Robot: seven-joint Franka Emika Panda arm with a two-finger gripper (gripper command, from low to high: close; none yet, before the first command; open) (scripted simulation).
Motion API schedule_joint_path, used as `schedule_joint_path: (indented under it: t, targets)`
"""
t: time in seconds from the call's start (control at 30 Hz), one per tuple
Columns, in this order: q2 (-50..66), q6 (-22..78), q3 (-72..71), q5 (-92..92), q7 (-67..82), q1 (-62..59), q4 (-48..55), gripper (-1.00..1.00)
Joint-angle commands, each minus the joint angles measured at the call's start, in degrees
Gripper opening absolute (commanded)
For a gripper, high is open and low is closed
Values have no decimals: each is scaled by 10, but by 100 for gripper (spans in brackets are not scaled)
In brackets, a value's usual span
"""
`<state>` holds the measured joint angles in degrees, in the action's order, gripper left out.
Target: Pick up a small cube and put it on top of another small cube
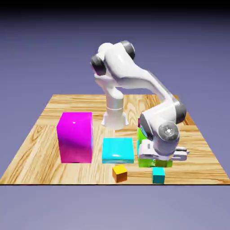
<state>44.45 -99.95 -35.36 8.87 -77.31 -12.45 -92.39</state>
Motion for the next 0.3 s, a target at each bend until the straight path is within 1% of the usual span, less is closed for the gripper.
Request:
schedule_joint_path:
  t: [0.0, 0.07, 0.1, 0.13, 0.27]
  targets:
    - [6, -25, 3, 5, -2, 0, -20, -100]
    - [16, -64, 8, 11, -4, 0, -51, -100]
    - [16, -64, 8, 11, -4, 0, -51, 100]
    - [16, -64, 8, 11, -4, 0, -51, 100]
    - [-6, 25, -3, -3, 1, 0, 20, 100]
